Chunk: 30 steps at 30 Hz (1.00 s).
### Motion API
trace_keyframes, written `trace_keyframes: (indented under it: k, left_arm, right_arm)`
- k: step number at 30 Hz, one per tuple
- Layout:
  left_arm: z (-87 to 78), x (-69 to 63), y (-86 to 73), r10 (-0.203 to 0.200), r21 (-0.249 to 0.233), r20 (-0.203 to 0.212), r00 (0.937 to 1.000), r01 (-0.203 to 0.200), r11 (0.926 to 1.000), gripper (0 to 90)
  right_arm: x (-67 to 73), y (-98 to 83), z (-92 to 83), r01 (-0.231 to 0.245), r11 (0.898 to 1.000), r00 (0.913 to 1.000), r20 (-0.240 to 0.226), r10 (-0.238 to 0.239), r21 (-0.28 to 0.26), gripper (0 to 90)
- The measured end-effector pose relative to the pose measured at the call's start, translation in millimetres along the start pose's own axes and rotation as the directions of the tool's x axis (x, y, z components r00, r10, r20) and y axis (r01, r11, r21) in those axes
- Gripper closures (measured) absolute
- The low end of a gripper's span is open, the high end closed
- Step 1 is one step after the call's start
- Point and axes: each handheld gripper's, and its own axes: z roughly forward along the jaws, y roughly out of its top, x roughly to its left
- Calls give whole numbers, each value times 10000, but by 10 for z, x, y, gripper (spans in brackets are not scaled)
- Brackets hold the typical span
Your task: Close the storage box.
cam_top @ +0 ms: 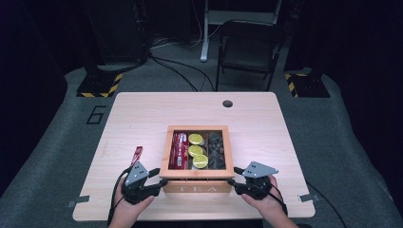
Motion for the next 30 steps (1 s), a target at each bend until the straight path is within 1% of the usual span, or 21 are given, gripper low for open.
trace_keyframes:
  k: [1, 2, 3, 5, 8, 10, 12, 15, 16, 17, 18, 24, 26, 27, 28, 30]
  left_arm:
    - [0, 4, -3, 27, 56, 17, 10000, -27, 10000, 491]
    - [3, -1, -11, -70, 88, 63, 10000, 69, 9999, 491]
    - [3, 2, -12, -66, 123, 75, 10000, 66, 9999, 490]
    - [7, 3, -19, -88, 144, 59, 9999, 87, 9999, 490]
    - [18, 4, -33, -182, 194, 99, 9998, 180, 9997, 490]
    - [30, 2, -42, -192, 174, 113, 9998, 190, 9997, 490]
    - [36, 2, -45, -168, 257, 158, 9997, 164, 9995, 490]
    - [51, -8, -52, -69, 263, 83, 9999, 66, 9996, 489]
    - [50, -11, -51, -99, 328, 177, 9998, 93, 9994, 488]
    - [56, -16, -53, -39, 282, 93, 9999, 37, 9996, 486]
    - [54, -20, -53, -34, 291, 119, 9999, 30, 9996, 486]
    - [51, -36, -55, -154, 316, 159, 9998, 149, 9994, 471]
    - [51, -44, -55, -105, 304, 107, 9999, 102, 9995, 468]
    - [45, -45, -51, -111, 364, 182, 9998, 104, 9993, 463]
    - [46, -45, -50, -70, 338, 141, 9999, 65, 9994, 462]
    - [46, -49, -51, -131, 289, 170, 9998, 126, 9995, 461]
  right_arm:
    - [7, -6, 5, -45, 10000, 10000, -21, 45, 38, 526]
    - [6, -10, 8, -22, 10000, 10000, -9, 22, 42, 526]
    - [6, -12, 14, -31, 10000, 10000, -21, 31, 26, 526]
    - [12, -20, 13, -155, 9999, 9999, -55, 156, 69, 525]
    - [11, -28, 19, -59, 9999, 9999, -131, 61, 150, 523]
    - [21, -35, 23, 2, 9998, 10000, -45, -1, 187, 522]
    - [29, -41, 27, -66, 9997, 10000, -11, 66, 223, 522]
    - [28, -50, 35, 61, 9996, 10000, -50, -60, 274, 520]
    - [30, -51, 37, 43, 9995, 10000, 2, -43, 320, 519]
    - [36, -53, 38, -31, 9994, 10000, 2, 31, 345, 516]
    - [34, -54, 40, -21, 9994, 10000, -50, 23, 356, 512]
    - [31, -55, 45, -76, 9992, 9999, -128, 81, 384, 504]
    - [33, -56, 43, -102, 9991, 9999, -125, 107, 412, 504]
    - [29, -56, 42, -71, 9991, 9999, -146, 77, 412, 503]
    - [26, -57, 42, -71, 9991, 9999, -150, 77, 413, 502]
    - [21, -57, 38, -82, 9991, 9997, -219, 91, 409, 502]
